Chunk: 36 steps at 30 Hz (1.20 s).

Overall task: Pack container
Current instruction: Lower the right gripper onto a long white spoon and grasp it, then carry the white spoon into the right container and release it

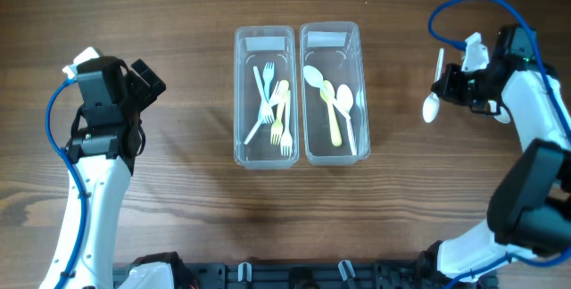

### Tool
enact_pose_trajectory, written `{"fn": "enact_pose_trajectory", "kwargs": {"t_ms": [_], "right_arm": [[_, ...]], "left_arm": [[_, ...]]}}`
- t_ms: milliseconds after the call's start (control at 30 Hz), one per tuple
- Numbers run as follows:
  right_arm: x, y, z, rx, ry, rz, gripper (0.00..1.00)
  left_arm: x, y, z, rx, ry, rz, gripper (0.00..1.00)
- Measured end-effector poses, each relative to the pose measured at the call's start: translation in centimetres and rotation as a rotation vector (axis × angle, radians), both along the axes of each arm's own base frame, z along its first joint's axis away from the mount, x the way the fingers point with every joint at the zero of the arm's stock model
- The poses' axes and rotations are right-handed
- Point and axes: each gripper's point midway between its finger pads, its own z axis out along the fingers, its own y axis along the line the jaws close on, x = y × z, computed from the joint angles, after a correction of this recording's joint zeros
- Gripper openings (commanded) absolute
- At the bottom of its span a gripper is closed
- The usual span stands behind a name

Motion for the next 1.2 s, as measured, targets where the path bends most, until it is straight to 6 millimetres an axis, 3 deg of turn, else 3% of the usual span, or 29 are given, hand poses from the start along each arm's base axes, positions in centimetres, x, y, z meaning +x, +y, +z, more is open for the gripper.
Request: {"fn": "enact_pose_trajectory", "kwargs": {"t_ms": [133, 300, 467, 700, 933, 967, 1033, 1100, 1200], "right_arm": [[0.1, 1.5, 2.3, 0.025, -0.057, 0.031, 0.04], [0.5, 6.6, 5.7, 0.097, -0.151, 0.152, 0.04], [0.4, 12.7, 7.4, 0.139, -0.21, 0.297, 0.04], [-0.7, 20.3, 8.4, 0.183, -0.245, 0.465, 0.04], [-2.0, 23.7, 7.7, 0.11, -0.238, 0.542, 0.05], [-2.1, 24.0, 7.6, 0.1, -0.241, 0.549, 0.14], [-2.1, 24.3, 7.5, 0.08, -0.248, 0.555, 0.49], [-1.9, 24.1, 7.5, 0.065, -0.249, 0.542, 0.62], [-1.7, 23.8, 7.4, 0.046, -0.252, 0.533, 0.67]], "left_arm": [[0.0, 0.0, 0.0, 0.0, 0.0, 0.0, 1.0], [0.0, 0.0, 0.0, 0.0, 0.0, 0.0, 1.0], [0.0, 0.0, 0.0, 0.0, 0.0, 0.0, 1.0], [0.0, 0.0, 0.0, 0.0, 0.0, 0.0, 1.0], [0.0, 0.0, 0.0, 0.0, 0.0, 0.0, 1.0], [0.0, 0.0, 0.0, 0.0, 0.0, 0.0, 1.0], [0.0, 0.0, 0.0, 0.0, 0.0, 0.0, 1.0], [0.0, 0.0, 0.0, 0.0, 0.0, 0.0, 1.0], [0.0, 0.0, 0.0, 0.0, 0.0, 0.0, 1.0]]}}
